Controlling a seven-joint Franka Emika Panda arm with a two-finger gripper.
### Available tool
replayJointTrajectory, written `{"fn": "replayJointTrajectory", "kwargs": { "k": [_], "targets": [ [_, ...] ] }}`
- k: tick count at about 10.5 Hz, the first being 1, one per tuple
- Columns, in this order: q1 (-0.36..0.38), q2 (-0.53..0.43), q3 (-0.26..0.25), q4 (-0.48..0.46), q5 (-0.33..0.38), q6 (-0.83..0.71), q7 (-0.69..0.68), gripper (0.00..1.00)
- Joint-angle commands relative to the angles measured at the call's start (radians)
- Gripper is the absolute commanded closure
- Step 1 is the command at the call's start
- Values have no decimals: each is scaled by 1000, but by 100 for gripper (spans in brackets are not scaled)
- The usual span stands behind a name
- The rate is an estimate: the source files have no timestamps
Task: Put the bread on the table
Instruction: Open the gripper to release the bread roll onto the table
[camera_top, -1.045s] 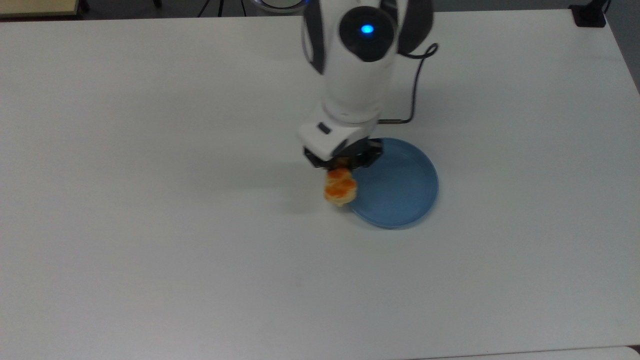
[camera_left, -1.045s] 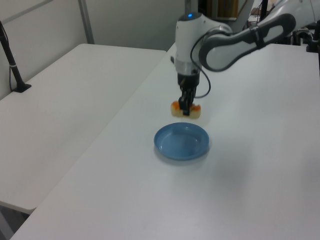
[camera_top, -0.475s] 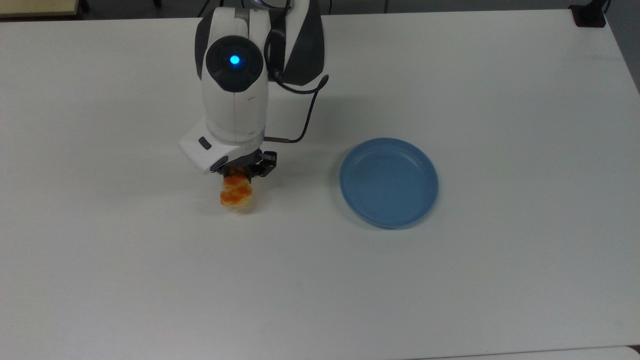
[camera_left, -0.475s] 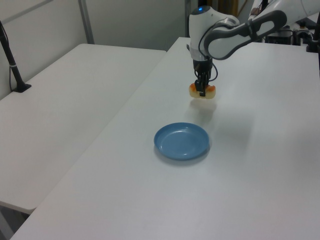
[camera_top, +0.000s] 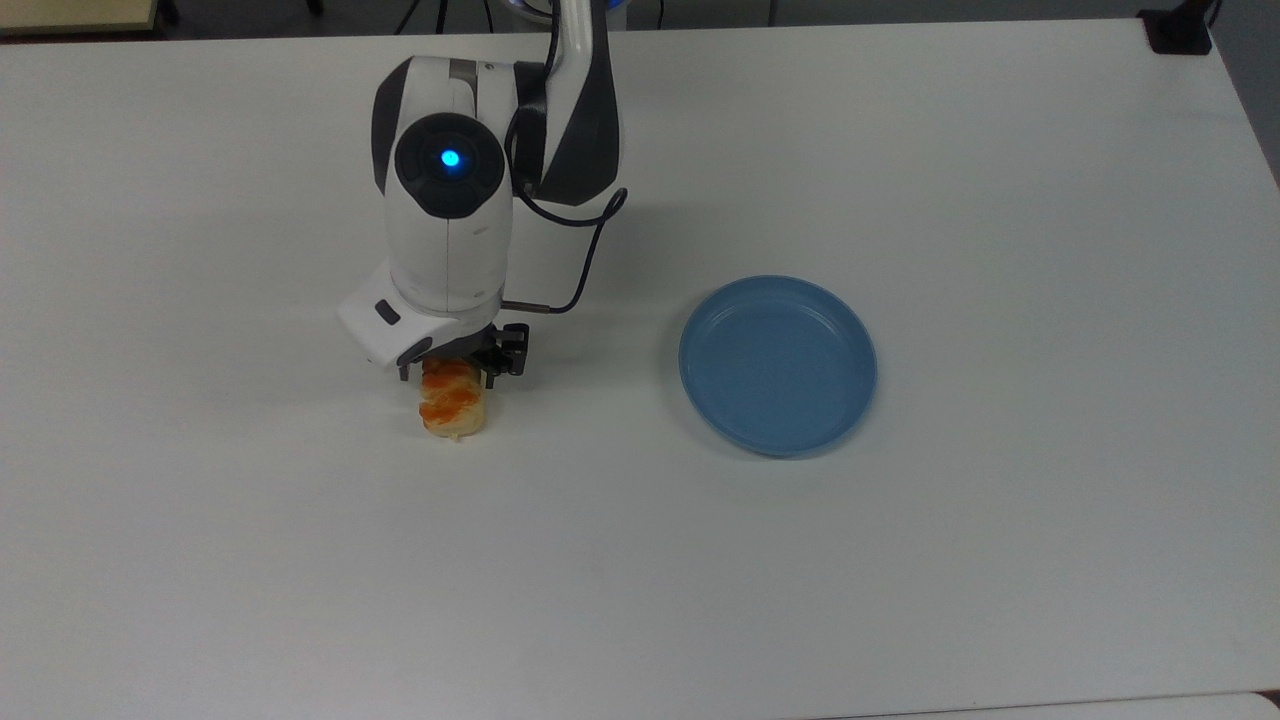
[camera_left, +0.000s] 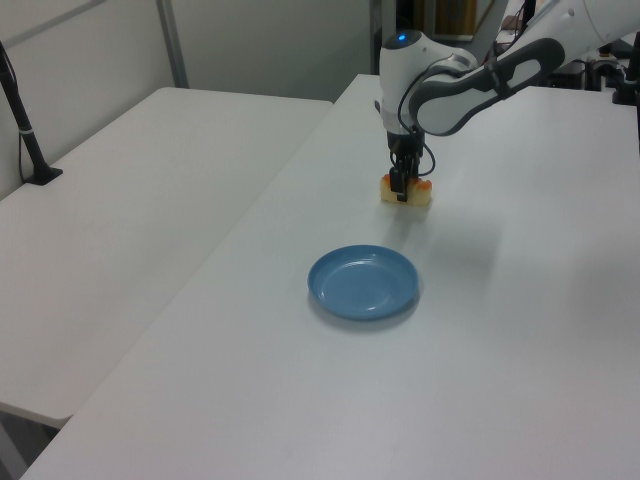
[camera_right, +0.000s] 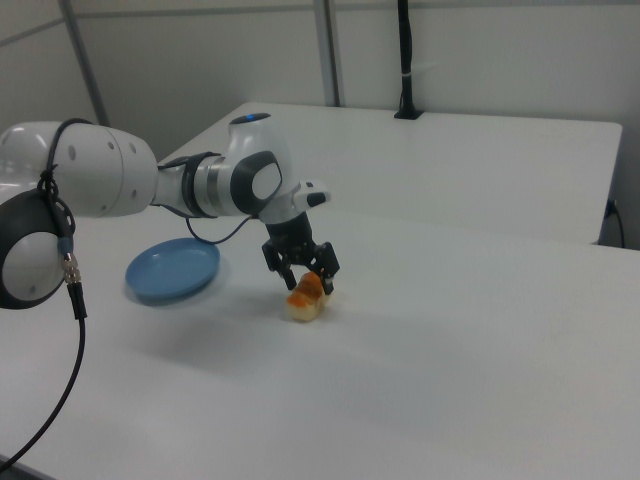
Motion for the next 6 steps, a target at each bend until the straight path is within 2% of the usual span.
{"fn": "replayJointTrajectory", "kwargs": {
  "k": [1, 4, 6],
  "targets": [
    [9, -106, 11, -12, -1, -79, 10, 0],
    [34, -247, 13, -14, 88, -220, 12, 0],
    [55, -360, 13, -19, 97, -353, 12, 0]
  ]
}}
